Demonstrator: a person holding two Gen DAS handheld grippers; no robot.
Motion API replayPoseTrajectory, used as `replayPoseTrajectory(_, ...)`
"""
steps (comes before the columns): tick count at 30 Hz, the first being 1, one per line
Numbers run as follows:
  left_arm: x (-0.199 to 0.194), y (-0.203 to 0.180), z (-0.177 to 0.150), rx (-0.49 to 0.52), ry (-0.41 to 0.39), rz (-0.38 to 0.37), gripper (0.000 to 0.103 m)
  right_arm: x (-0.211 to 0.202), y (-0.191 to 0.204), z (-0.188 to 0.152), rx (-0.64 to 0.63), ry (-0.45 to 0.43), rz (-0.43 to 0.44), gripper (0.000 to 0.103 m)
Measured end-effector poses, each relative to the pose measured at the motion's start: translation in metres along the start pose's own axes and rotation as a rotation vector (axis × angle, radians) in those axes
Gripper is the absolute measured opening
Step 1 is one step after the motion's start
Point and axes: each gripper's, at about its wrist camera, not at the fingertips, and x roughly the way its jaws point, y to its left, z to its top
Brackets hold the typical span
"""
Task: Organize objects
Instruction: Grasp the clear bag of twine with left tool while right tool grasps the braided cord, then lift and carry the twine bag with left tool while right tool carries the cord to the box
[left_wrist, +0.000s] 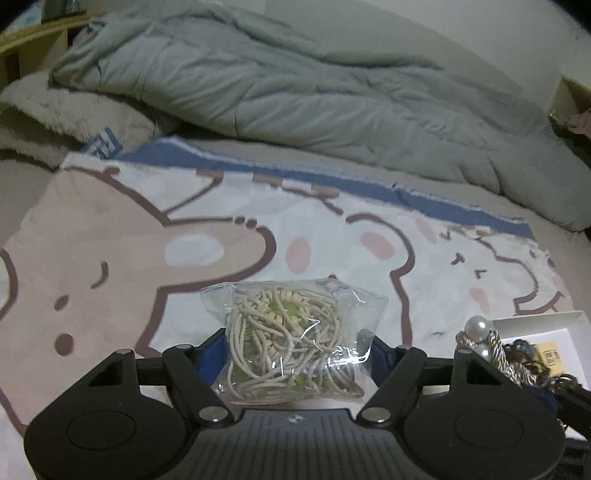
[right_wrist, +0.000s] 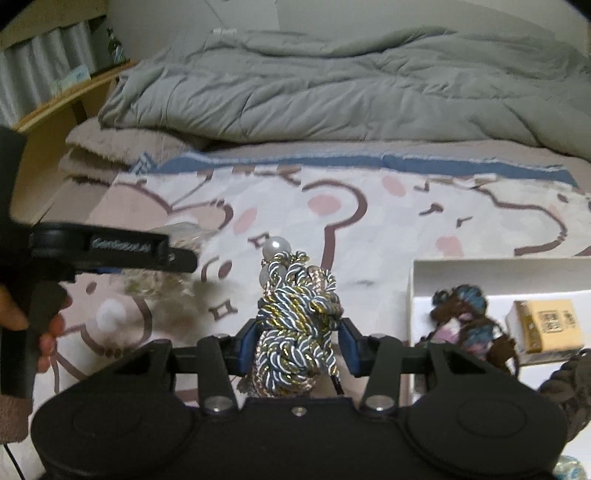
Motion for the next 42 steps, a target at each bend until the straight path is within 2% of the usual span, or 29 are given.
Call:
replayPoseTrajectory(8,-0.045,-0.001,0.002,0.044,-0.079,-0.009,0.074,-0.027,-0.003,0.015,0.030,-0.066,0.001,0.047)
replayPoseTrajectory(15,-0.073,-0.007,0.001,0.092,-0.115,-0.032,0.074,-0.053,-0.005,0.027,0.028,-0.138,-0.015,0.047)
replayPoseTrajectory(26,-0.097,-0.017,0.000,0.131,-0.163,-0.066,0.074,-0.074,-0.007,0.033,0.006,-0.170,-0.019,0.047)
replayPoseTrajectory(35,-0.108,-0.038,0.004,0.133,-0.184,-0.130,0.074,-0.132,-0.018,0.041,-0.012,-0.237,-0.073,0.047)
replayPoseTrajectory(42,-0.109,-0.068,0.004,0.159,-0.185,-0.209,0.074,-0.164,-0.045,0.033,0.008,-0.252,-0.174,0.047)
